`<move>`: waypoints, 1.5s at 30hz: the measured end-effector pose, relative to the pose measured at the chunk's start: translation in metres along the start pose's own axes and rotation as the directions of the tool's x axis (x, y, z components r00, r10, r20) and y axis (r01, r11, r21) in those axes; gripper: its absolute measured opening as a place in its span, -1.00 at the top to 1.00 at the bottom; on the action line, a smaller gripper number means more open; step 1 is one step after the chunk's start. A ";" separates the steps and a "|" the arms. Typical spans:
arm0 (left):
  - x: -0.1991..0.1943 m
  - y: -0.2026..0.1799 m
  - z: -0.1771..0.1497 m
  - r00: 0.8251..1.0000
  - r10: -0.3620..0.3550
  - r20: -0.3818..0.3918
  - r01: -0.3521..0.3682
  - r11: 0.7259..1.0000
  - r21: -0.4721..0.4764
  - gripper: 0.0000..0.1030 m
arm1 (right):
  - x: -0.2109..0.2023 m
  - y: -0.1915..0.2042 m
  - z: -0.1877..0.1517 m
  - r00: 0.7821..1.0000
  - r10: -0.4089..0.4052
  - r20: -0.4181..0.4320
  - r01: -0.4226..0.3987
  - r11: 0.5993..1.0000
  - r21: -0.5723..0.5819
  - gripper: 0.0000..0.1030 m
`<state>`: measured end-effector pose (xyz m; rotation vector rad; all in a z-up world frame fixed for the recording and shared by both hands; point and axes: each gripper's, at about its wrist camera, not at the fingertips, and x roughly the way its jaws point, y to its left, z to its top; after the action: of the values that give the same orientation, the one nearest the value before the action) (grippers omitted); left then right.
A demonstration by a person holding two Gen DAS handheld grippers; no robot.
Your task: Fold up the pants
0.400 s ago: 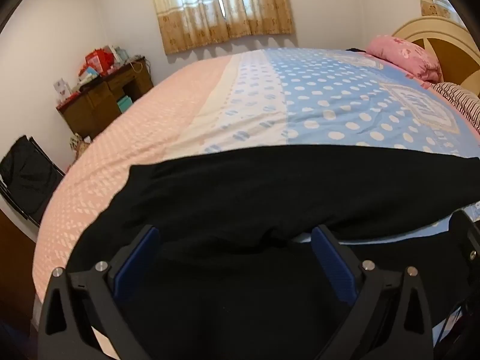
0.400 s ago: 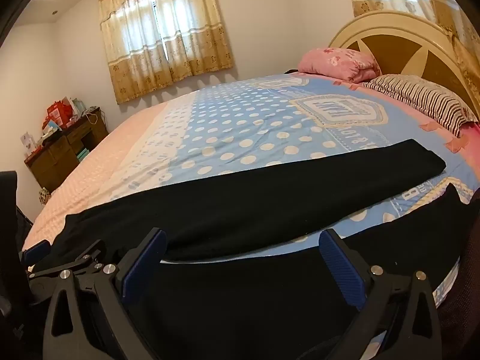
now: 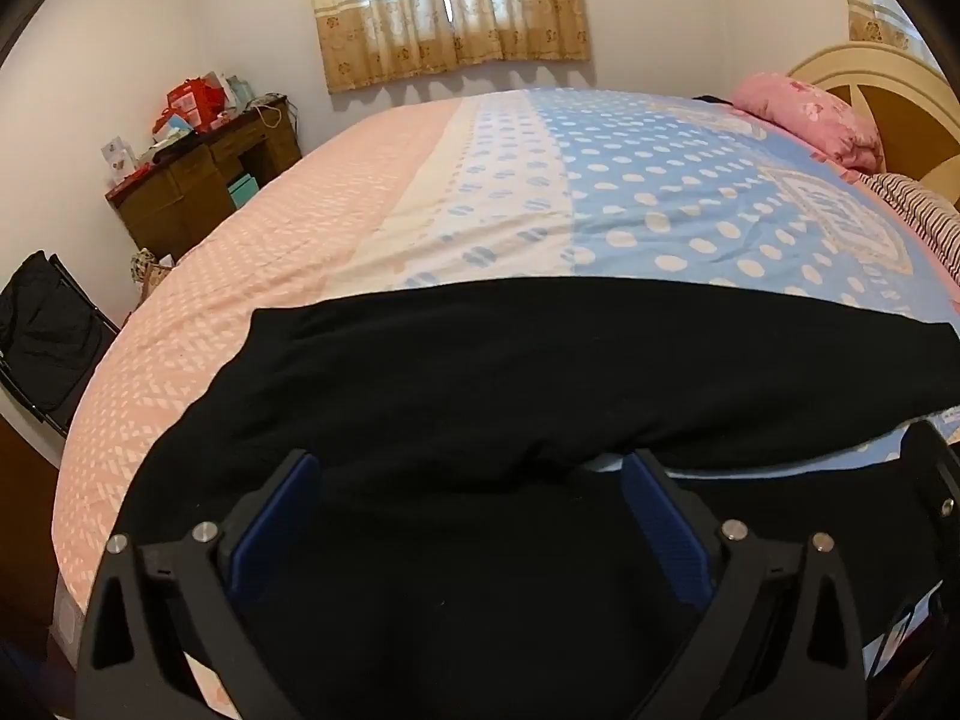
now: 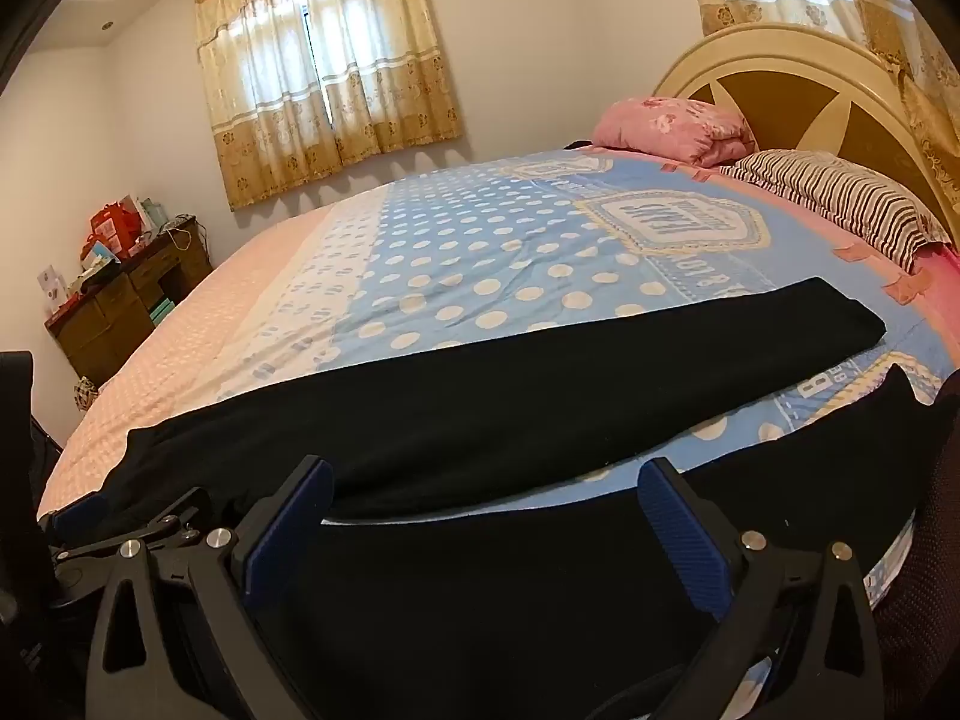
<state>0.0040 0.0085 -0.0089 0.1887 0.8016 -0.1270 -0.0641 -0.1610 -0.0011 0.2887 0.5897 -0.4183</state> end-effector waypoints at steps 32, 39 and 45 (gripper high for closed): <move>0.001 -0.005 -0.004 1.000 0.026 -0.011 -0.026 1.000 0.011 -0.93 | -0.004 -0.001 -0.001 1.000 0.000 -0.006 0.000 1.000 -0.001 -0.98; 0.001 -0.005 -0.005 1.000 0.026 -0.011 -0.026 1.000 0.012 -0.93 | -0.003 -0.002 -0.001 1.000 0.001 -0.006 -0.001 1.000 0.000 -0.98; 0.001 -0.006 -0.005 1.000 0.025 -0.012 -0.025 1.000 0.012 -0.93 | -0.003 -0.002 -0.002 1.000 0.002 -0.010 -0.002 1.000 0.001 -0.98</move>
<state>0.0000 0.0039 -0.0138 0.2105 0.8104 -0.1068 -0.0679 -0.1613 -0.0014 0.2926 0.5990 -0.4157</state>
